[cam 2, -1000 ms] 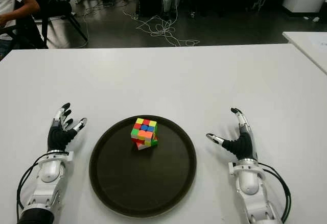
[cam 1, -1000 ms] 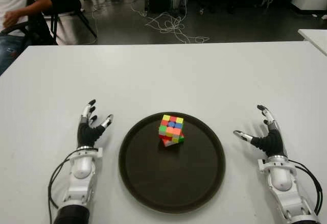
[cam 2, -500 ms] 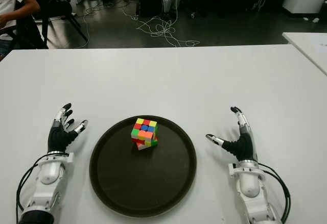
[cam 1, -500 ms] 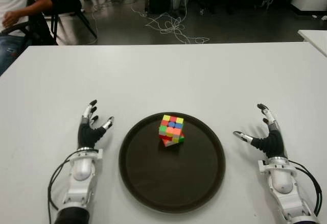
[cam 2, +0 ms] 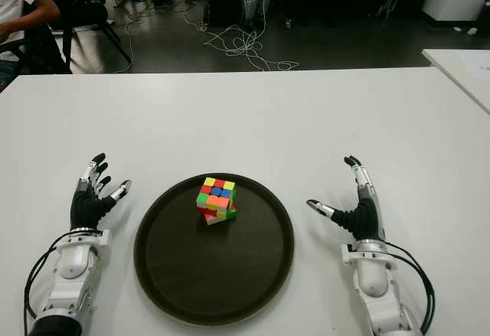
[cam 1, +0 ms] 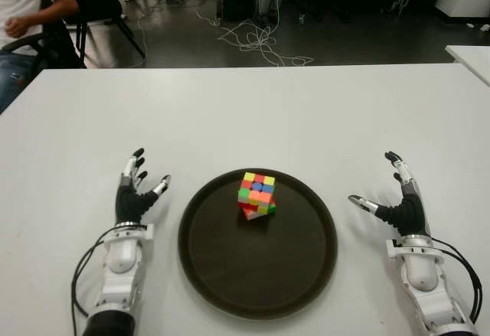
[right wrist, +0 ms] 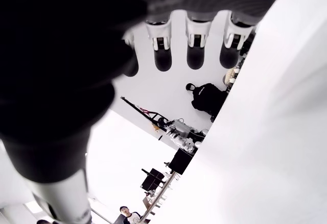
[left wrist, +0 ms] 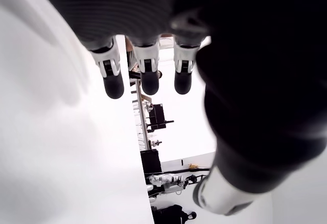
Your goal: Pick up the Rubik's Cube and put it in the plate
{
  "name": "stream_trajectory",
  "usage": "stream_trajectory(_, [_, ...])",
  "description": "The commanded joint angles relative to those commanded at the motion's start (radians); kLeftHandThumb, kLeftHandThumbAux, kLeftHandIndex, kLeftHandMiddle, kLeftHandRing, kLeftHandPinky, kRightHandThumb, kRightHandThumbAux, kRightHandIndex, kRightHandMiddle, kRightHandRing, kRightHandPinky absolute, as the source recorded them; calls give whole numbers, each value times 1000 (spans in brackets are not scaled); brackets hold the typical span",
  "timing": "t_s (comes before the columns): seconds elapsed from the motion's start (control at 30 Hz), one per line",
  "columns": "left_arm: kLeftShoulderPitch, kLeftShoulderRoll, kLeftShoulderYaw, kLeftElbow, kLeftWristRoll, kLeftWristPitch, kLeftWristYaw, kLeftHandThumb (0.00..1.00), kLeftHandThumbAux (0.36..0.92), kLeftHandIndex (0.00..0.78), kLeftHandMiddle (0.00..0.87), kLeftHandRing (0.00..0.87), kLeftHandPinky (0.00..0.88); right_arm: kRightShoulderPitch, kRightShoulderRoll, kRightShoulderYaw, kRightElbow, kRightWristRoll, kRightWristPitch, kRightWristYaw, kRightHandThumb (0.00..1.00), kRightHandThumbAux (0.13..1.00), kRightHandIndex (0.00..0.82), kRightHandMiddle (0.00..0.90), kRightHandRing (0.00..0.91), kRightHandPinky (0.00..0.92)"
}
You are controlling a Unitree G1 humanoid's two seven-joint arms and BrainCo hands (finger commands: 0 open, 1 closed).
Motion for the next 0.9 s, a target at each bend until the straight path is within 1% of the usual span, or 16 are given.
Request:
stream_trajectory(0.03, [-1,-3,4,2,-6,1,0,0,861,81,105,94,97,-1,9,-8,3,15,-2,-1,0,804,71,98,105,135])
stream_trajectory(0.07, [-4,-7,10,6,-13,4,2,0,853,120,150,144,163,-1,22,-20,3,38,-1,0,0,809,118,157,170,216])
stream_trajectory(0.1, [-6,-11,14,9,-19,6,4,0,839,177,208,211,234,-2,31,-27,3,55,-1,1,1,823,193,235,255,292])
stream_trajectory(0.17, [-11,-16,22,18,-26,8,11,0,828,228,259,269,297,-2,47,-39,-1,84,14,0,4,834,258,303,328,359])
stream_trajectory(0.2, [-13,-20,28,21,-29,13,20,0,822,266,298,311,327,-2,57,-45,-8,99,37,-3,33,839,297,345,371,401])
stream_trajectory(0.23, [-16,-23,33,24,-31,17,25,19,811,340,381,400,400,-2,63,-47,-13,111,53,-5,266,801,343,427,456,487])
stream_trajectory(0.27, [-17,-25,36,27,-32,18,28,33,803,387,434,457,448,-2,65,-48,-17,119,63,-7,417,777,372,481,510,543])
stream_trajectory(0.3, [-19,-27,39,29,-32,24,34,39,800,404,453,477,465,-2,66,-47,-21,122,80,-12,470,768,383,500,530,562])
stream_trajectory(0.33, [-20,-28,42,31,-33,28,38,63,794,441,511,534,518,-2,65,-45,-25,126,91,-16,548,755,398,546,575,603])
stream_trajectory(0.37, [-22,-30,45,31,-32,39,47,80,790,464,547,571,553,-2,65,-42,-32,124,116,-25,597,747,408,575,604,629])
stream_trajectory(0.47, [-24,-32,49,26,-21,74,80,119,791,518,646,662,646,-2,62,-30,-55,107,191,-55,659,736,422,654,674,686])
stream_trajectory(0.5, [-24,-32,48,24,-17,82,87,129,794,536,673,686,671,-2,61,-27,-61,102,208,-61,671,734,424,674,692,700])
stream_trajectory(0.53, [-24,-31,45,19,-9,102,99,132,795,542,682,695,680,-1,61,-22,-74,93,241,-74,675,733,425,682,699,706])
stream_trajectory(0.57, [-23,-30,43,16,-3,117,107,141,806,566,709,719,704,-1,60,-18,-84,86,264,-83,681,732,428,696,713,718])
stream_trajectory(0.7, [-22,-25,30,2,24,166,132,163,828,619,756,764,751,5,59,-1,-120,64,332,-113,690,730,431,721,740,743])
stream_trajectory(0.9, [-15,-15,12,-21,55,212,142,183,839,648,777,787,769,21,61,22,-189,45,408,-134,692,729,433,742,763,768])
